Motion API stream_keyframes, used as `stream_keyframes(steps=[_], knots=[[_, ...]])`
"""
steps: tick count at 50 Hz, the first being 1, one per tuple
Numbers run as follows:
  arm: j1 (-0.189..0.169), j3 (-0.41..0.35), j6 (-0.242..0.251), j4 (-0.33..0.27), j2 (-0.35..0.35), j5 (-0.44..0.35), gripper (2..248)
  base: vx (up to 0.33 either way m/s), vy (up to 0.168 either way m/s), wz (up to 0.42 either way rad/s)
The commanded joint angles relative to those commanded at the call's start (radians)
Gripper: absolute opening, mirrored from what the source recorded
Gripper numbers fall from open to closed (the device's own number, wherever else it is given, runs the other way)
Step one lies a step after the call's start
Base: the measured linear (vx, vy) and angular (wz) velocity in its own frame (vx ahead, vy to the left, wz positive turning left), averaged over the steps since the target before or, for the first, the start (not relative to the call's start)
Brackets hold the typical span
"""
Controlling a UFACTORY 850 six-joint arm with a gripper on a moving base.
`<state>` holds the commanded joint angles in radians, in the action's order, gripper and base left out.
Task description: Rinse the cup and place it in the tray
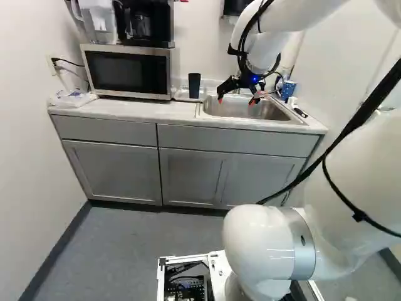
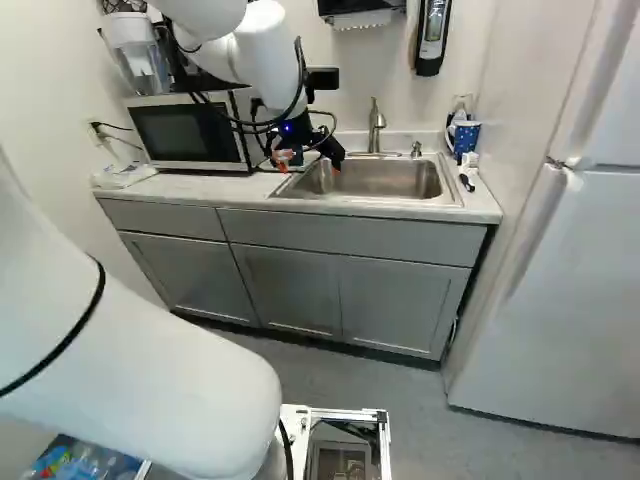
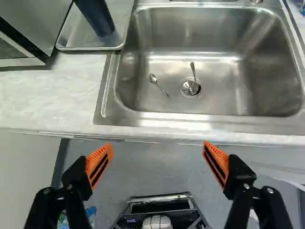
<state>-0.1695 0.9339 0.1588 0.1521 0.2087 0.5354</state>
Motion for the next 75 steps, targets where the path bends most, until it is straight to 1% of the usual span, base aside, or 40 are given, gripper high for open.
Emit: stream_keyframes(steps=[25,35,75], knots=[[0.000,0.000,0.000,0.000,0.000,0.000,247,-0.122,0.026,-0.187],[0.000,0.000,0.000,0.000,0.000,0.000,247,-0.069,0.035,-0.002],[0.000,-0.002,0.000,0.000,0.000,-0.003,247,0.002,0.000,0.000]])
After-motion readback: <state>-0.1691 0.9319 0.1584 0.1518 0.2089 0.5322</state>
